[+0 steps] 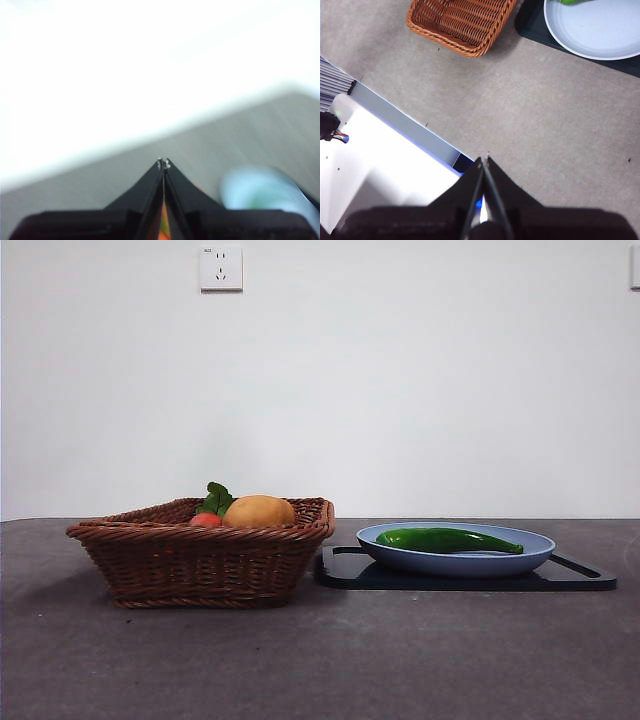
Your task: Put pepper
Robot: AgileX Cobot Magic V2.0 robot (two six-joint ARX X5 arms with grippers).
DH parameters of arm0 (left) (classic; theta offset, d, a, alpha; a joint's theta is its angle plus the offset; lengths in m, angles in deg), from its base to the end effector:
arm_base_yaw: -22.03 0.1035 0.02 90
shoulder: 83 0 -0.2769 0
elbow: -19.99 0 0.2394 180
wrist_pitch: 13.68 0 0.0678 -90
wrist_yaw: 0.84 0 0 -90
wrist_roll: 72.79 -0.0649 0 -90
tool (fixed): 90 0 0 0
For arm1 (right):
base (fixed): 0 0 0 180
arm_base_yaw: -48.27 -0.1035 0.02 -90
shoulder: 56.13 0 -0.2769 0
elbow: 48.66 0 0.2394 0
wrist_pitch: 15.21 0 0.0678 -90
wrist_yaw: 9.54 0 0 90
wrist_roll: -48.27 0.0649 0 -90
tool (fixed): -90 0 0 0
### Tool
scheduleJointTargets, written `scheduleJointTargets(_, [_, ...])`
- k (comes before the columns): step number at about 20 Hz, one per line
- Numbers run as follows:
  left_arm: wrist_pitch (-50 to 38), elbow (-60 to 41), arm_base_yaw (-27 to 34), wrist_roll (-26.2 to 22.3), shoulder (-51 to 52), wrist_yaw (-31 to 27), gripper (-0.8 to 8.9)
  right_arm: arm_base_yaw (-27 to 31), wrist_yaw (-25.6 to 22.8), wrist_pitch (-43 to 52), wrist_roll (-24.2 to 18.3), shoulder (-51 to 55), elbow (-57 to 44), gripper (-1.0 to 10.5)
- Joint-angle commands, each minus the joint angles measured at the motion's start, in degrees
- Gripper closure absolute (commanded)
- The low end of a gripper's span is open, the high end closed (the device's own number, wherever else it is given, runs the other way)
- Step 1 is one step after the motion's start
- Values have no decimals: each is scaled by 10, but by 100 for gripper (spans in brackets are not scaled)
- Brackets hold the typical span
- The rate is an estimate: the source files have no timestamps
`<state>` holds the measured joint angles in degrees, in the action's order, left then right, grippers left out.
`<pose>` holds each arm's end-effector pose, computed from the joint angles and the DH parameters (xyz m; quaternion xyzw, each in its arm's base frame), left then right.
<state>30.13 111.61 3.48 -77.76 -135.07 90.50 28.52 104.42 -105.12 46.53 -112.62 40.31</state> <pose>0.1576 -0.0545 0.4645 0.0482 0.0292 -0.1740 0.9831 0.1205 0.0713 0.3558 0.0053 0.4751 0.3337 0.8142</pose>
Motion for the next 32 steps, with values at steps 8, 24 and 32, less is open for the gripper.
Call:
scheduleJointTargets(8, [-288,-414,193,-12,288,-73,805,-1,-1,3,3,-4,11,943])
scheduleJointTargets(24, [-295,-767,198,66,500,-73,805,-1,-1,3,3,-4,11,943])
scheduleJointTargets(32, [-280,-767,198,67,499,-71,805,-1,-1,3,3,-4,11,943])
